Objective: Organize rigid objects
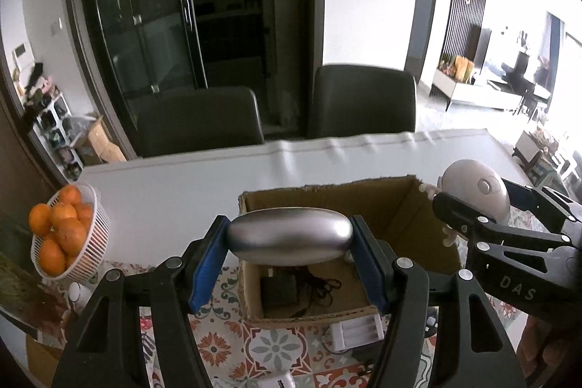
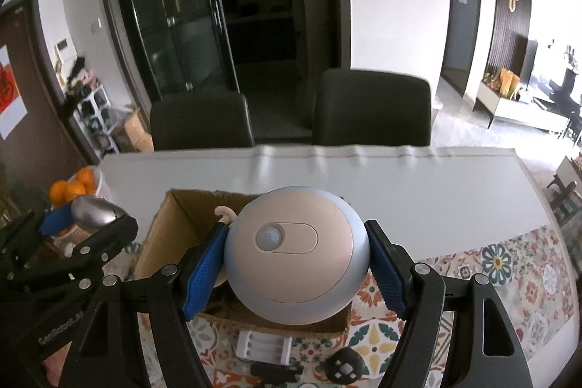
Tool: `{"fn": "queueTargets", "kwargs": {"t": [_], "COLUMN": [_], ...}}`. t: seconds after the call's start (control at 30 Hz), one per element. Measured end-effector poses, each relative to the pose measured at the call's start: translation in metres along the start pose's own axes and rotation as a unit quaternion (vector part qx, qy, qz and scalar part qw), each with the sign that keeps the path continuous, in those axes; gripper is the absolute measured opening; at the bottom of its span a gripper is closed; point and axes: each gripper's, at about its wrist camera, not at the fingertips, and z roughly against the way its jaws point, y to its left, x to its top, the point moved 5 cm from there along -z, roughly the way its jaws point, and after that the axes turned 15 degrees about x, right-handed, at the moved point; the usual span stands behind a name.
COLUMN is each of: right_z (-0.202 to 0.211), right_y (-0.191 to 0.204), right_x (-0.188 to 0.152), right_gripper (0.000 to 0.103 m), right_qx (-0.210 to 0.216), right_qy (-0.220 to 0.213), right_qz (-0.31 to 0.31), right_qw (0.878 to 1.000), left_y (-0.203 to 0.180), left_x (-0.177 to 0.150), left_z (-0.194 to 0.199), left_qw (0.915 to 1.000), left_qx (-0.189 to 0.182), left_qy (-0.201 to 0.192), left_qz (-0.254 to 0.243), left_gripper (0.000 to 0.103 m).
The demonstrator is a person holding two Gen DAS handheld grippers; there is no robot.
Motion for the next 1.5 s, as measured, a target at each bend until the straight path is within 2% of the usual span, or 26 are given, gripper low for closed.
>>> {"fn": "queueTargets", "kwargs": {"t": [0.33,0.53,0.73,1.03,1.2,1.3,1.5], "right_z": [-0.046,-0.064,-0.076,-0.082,-0.076,-0.072,-0.064], "right_y": [-0.016,-0.024,-0.030,-0.032,-0.029,-0.027,-0.028], "right_x": [-0.002,-0.010,-0.019,-0.025,-0.023,-0.023,-0.025], "right_gripper": [0.075,0.075,0.075,0.075,0.075,0.075,0.075], "right_qx": [0.009,0.013,0.019,0.019,0.009,0.000,-0.005], "right_qy": [0.090,0.127,0.153,0.168,0.160,0.157,0.152], "right_qz": [-0.017,-0.027,-0.040,-0.049,-0.042,-0.035,-0.037], "right_qw": [0.996,0.991,0.987,0.984,0.986,0.987,0.988], "left_y": [-0.013,-0.020,-0.025,-0.028,-0.028,-0.026,-0.020], "left_x": [-0.004,-0.006,-0.015,-0.026,-0.028,-0.026,-0.026], "left_z": [-0.044,-0.061,-0.073,-0.085,-0.083,-0.080,-0.068], "left_qw": [0.9973,0.9948,0.9913,0.9861,0.9868,0.9875,0.9886], "left_qx": [-0.010,0.001,-0.007,-0.012,-0.004,0.002,0.017], "left_qy": [0.072,0.095,0.125,0.160,0.157,0.153,0.146], "left_qz": [-0.013,-0.037,-0.042,-0.044,-0.040,-0.039,-0.034], "left_gripper": [0.065,0.065,0.065,0.065,0.066,0.072,0.072]}}
